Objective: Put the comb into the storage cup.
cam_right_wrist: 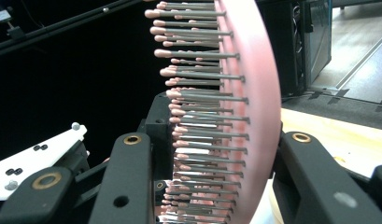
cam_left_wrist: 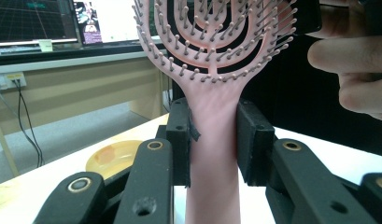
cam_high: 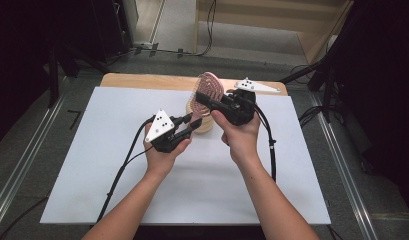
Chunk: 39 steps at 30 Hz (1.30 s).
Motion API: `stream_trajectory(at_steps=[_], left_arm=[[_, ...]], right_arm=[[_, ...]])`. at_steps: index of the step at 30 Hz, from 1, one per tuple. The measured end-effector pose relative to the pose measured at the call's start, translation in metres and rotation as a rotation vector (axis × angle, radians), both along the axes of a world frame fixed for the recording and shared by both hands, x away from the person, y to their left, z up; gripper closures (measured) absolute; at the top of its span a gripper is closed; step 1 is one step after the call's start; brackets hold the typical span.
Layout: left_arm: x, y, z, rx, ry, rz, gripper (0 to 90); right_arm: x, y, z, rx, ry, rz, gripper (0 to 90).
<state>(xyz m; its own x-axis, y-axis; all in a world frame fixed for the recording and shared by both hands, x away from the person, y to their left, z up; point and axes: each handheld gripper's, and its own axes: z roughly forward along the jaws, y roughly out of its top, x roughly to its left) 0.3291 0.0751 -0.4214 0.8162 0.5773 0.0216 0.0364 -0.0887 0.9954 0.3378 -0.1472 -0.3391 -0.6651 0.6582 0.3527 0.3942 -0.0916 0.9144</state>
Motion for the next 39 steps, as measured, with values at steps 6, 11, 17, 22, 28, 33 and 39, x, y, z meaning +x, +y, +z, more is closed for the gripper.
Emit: stream_trajectory(at_steps=[6,11,17,22,28,33,39], left_arm=[[0.002,0.002,-0.001,0.001,0.01,-0.019,70.1],[0.003,0.006,-0.001,-0.025,0.047,-0.052,67.3],[0.003,0.016,0.001,-0.045,0.115,-0.04,30.2],[-0.001,0.03,-0.004,-0.047,0.14,-0.031,0.6],[-0.01,0.054,-0.013,-0.056,0.151,-0.028,0.0],[-0.02,0.07,-0.015,-0.021,0.121,-0.003,0.0],[-0.028,0.086,-0.017,-0.009,0.109,0.025,0.0]], right_arm=[[-0.001,0.001,0.0,-0.01,-0.008,0.008,61.2],[0.0,0.0,0.001,-0.01,-0.026,0.034,61.5],[-0.001,-0.004,0.003,-0.023,-0.063,0.025,61.7],[-0.001,-0.008,0.006,-0.027,-0.093,0.021,61.8],[0.001,-0.01,0.006,-0.022,-0.123,0.02,61.9],[0.003,-0.012,0.006,-0.035,-0.149,0.011,62.0],[0.006,-0.013,0.006,-0.036,-0.173,0.004,62.0]])
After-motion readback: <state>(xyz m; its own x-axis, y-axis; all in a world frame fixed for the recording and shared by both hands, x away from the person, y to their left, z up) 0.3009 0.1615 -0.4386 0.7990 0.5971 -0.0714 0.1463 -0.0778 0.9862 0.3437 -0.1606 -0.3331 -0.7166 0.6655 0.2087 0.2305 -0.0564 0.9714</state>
